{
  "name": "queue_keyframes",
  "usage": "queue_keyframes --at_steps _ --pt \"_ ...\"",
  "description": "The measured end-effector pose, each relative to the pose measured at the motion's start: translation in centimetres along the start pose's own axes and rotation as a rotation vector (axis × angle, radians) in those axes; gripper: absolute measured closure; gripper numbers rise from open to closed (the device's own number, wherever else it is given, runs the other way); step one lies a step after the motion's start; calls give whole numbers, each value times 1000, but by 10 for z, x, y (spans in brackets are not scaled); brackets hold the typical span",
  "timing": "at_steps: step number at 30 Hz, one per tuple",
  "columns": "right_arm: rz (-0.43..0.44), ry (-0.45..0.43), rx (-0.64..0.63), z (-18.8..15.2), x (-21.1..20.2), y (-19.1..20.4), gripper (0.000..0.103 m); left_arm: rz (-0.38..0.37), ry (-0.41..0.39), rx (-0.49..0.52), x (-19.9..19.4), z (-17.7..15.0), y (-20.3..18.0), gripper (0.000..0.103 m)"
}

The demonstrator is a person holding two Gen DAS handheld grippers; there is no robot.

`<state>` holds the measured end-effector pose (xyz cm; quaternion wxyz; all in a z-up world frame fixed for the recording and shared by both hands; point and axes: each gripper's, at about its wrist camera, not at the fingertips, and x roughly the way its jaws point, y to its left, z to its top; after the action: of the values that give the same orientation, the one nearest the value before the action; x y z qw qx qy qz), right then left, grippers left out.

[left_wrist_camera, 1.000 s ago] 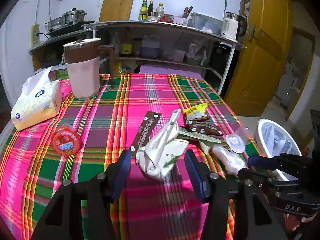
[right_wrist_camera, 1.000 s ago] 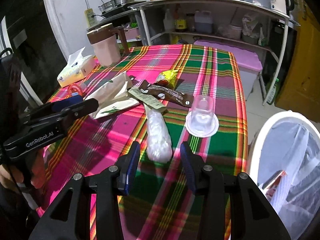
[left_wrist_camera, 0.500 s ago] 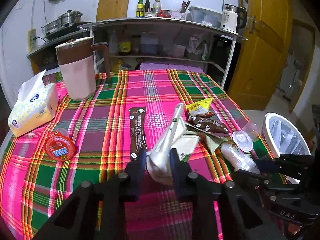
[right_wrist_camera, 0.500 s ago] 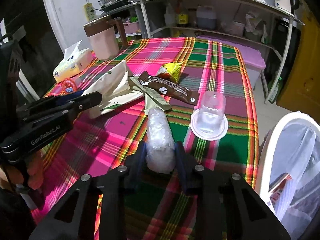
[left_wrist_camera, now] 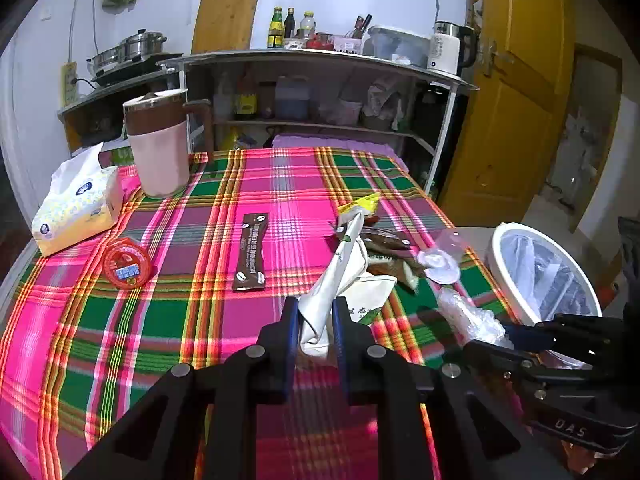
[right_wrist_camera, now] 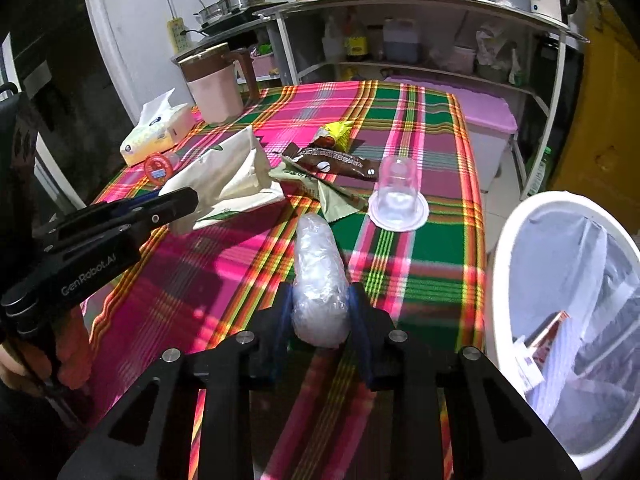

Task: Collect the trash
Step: 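Grasp the white tissue with the left tool while the right tool grasps the plastic bag, then carry tissue and plastic bag over the bin and open both tools to drop them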

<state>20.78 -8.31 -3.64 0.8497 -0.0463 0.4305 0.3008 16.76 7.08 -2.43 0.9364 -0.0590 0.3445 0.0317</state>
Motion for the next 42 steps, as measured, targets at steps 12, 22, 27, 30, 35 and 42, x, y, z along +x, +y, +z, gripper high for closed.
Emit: queue_keyframes --at_steps 12,22,27,30,35,42 --pt "-6 -50 8 -16 -38 4 74 -30 -27 10 -40 -12 -23 86" --pt "-17 -89 33 -27 -63 -2 74 -64 -48 33 -59 -14 -45 86" --pt "-25 -98 45 -31 -70 -8 74 -76 -49 34 -63 -15 -50 86" --pt "-29 -109 52 -33 -76 -10 74 -85 -51 32 -65 -14 -52 86" --pt "-41 -125 72 -35 -83 -21 74 -100 -50 40 -66 -13 -59 86" --pt "-84 -147 124 -40 -97 -47 74 -141 -43 70 -58 -5 -81 86"
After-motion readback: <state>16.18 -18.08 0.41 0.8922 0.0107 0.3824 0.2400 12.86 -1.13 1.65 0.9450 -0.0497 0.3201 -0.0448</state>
